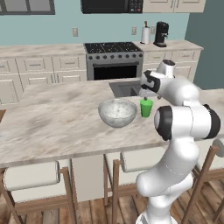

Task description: Place the cup inside the bowl on the dining table and move the bowl to any counter.

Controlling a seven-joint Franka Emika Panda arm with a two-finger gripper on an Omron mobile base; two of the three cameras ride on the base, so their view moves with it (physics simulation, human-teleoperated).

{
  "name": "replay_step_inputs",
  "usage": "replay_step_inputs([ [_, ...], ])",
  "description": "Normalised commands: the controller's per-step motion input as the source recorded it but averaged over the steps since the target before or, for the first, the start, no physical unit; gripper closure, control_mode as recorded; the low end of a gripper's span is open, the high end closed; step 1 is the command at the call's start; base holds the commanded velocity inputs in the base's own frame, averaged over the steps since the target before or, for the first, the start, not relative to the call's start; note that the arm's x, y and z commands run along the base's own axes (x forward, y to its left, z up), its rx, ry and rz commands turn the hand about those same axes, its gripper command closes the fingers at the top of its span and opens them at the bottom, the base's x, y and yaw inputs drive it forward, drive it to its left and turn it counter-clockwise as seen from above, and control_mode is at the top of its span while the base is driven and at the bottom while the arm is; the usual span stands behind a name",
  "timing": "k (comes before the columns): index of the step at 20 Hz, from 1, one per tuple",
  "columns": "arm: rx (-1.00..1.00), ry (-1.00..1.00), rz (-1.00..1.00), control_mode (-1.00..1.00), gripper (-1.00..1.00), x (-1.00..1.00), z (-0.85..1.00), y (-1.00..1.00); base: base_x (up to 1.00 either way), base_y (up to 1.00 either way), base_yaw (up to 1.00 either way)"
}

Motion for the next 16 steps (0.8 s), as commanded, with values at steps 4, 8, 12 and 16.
replay_step_inputs([
  [4,0.00,0.00,0.00,-1.00,-1.00,0.06,-0.12,0.00,0.00,0.00,0.00],
  [8,0.00,0.00,0.00,-1.00,-1.00,0.05,-0.13,0.00,0.00,0.00,0.00],
  [12,0.00,0.00,0.00,-1.00,-1.00,0.06,-0.12,0.00,0.00,0.00,0.00],
  [16,0.00,0.00,0.00,-1.00,-1.00,0.06,-0.11,0.00,0.00,0.00,0.00],
])
